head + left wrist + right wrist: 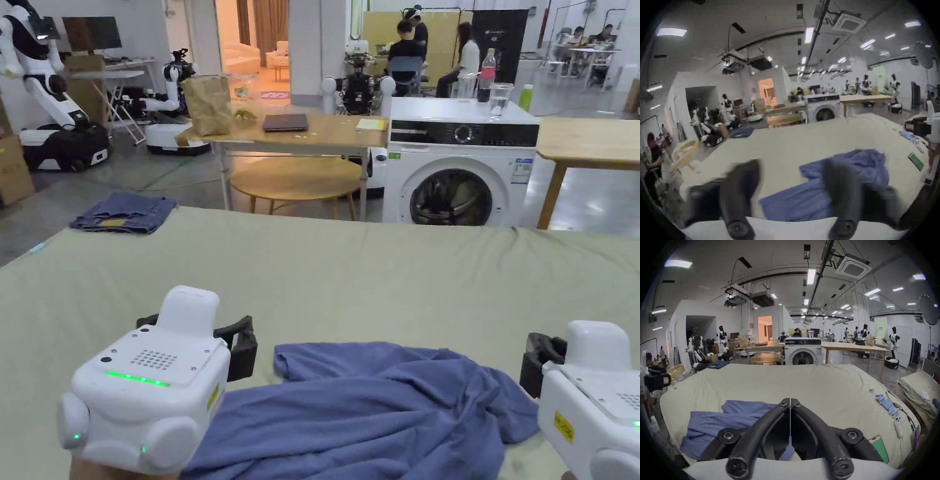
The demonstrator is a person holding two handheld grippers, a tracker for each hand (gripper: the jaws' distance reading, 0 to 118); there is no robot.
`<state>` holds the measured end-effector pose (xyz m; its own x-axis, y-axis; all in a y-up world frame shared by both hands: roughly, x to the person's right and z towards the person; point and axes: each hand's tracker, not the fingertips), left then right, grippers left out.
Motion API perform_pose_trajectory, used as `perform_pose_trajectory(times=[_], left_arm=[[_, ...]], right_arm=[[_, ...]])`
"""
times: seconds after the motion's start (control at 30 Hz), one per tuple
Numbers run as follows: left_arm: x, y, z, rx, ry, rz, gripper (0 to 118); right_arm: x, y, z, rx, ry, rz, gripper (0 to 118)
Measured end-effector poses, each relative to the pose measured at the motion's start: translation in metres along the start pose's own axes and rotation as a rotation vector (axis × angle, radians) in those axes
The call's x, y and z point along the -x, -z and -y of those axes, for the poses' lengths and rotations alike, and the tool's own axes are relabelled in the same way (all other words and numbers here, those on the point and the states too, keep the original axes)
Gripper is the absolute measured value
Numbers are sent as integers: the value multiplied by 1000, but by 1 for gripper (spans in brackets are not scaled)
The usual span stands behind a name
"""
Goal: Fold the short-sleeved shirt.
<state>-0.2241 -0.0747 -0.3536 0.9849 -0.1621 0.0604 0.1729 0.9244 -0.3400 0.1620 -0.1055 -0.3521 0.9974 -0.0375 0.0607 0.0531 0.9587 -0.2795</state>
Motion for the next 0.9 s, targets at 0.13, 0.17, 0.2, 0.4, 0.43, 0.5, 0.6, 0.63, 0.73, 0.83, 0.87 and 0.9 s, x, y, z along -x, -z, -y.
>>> perform_pose_trajectory(times=[0.13, 0.17, 0.2, 0.4, 0.43, 0.5, 0.6, 0.63, 0.73, 0.83, 0.87, 0.9], left_arm=[[34, 10, 7, 82, -70, -8, 0], [43, 18, 8, 134, -99, -8, 0], [49, 29, 11, 168, -127, -8, 0], [90, 132, 62, 486, -243, 41, 0], [91, 147, 71, 508, -220, 19, 0], [92, 170, 86, 560, -196, -19, 10], [85, 187, 100, 616, -155, -76, 116], [84, 193, 103, 596, -156, -85, 113], [81, 209, 118, 700, -127, -114, 113], [73, 216, 131, 720, -101, -107, 86], [66, 206, 126, 694, -127, -45, 67], [61, 200, 123, 663, -139, -43, 44]], right_arm=[[14, 2, 3, 9, -25, -25, 0], [15, 3, 4, 10, -27, -27, 0], [16, 4, 5, 13, -29, -29, 0], [5, 18, 11, 42, -31, -14, 0], [2, 20, 12, 46, -35, -11, 0], [-5, 27, 13, 58, -51, 1, 0], [-19, 38, 14, 77, -55, 24, 0], [-25, 42, 15, 87, -51, 31, 0], [-46, 56, 18, 141, -52, 54, 0], [-69, 75, 30, 236, -81, 94, 0], [-77, 82, 36, 262, -106, 112, 0], [-83, 88, 41, 290, -122, 120, 0]])
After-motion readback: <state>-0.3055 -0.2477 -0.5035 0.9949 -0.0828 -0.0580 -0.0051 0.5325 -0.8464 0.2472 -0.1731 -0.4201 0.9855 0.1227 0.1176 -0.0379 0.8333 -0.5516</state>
